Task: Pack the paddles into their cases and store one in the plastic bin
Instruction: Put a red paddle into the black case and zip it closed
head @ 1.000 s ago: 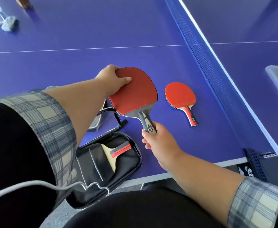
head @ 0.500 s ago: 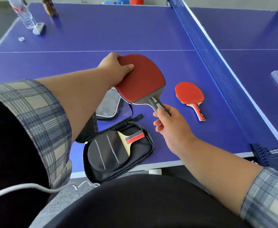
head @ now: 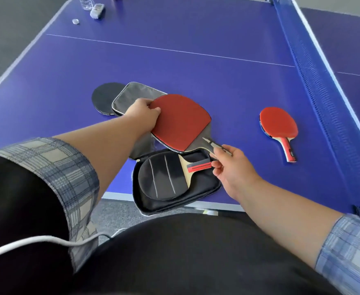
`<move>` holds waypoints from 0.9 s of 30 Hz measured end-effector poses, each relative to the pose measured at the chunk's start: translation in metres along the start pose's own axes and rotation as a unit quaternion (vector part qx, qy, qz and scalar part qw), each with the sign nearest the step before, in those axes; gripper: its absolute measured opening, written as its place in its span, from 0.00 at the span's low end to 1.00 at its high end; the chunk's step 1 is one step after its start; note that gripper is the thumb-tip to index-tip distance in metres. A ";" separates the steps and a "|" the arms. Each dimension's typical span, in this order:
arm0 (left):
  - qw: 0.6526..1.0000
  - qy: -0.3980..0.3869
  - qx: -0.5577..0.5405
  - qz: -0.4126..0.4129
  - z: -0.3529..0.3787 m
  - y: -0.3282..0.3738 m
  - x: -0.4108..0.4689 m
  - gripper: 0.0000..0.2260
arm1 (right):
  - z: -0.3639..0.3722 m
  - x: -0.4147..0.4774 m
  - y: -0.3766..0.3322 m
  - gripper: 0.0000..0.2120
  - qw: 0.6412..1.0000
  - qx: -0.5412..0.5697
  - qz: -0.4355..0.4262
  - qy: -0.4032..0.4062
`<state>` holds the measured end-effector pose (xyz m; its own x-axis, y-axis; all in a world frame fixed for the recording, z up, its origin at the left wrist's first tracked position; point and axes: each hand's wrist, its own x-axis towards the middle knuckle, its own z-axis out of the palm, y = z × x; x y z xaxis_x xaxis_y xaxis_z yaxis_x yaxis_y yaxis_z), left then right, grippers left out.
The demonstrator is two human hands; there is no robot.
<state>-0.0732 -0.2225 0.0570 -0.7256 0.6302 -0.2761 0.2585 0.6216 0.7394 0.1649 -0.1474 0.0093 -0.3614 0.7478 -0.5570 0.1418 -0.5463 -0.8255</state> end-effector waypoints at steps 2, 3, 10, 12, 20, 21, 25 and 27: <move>0.999 -0.002 -0.045 -0.031 -0.003 -0.020 -0.009 0.14 | 0.000 0.012 0.000 0.18 1.000 0.020 0.014 0.016; 0.995 -0.013 -0.086 -0.051 -0.003 -0.030 -0.015 0.14 | 0.000 0.017 0.001 0.20 0.999 0.025 0.015 0.019; 0.967 -0.087 -0.161 -0.175 0.016 -0.094 -0.061 0.08 | 0.000 0.048 0.011 0.19 0.999 -0.048 0.016 0.019; 0.961 -0.091 -0.145 -0.216 0.027 -0.106 -0.076 0.06 | 0.000 0.056 0.014 0.21 0.995 -0.100 0.008 0.003; 0.951 -0.008 -0.036 -0.306 0.071 -0.130 -0.091 0.06 | 0.008 0.090 0.007 0.23 0.877 -0.467 -0.083 -0.082; 0.951 -0.005 -0.019 -0.309 0.073 -0.129 -0.092 0.08 | 0.008 0.094 0.007 0.23 0.863 -0.490 -0.084 -0.094; 0.939 0.022 0.039 -0.341 0.081 -0.124 -0.094 0.11 | 0.008 0.109 0.012 0.24 0.821 -0.548 -0.075 -0.139; 0.936 0.039 0.029 -0.350 0.087 -0.123 -0.093 0.14 | 0.009 0.115 0.012 0.25 0.802 -0.573 -0.077 -0.150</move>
<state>0.0182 -0.3169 -0.0619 -0.7746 0.0248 -0.6320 -0.2642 0.8952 0.3589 0.1170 -0.0714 -0.0642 -0.6370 0.5548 -0.5352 0.7661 0.3785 -0.5195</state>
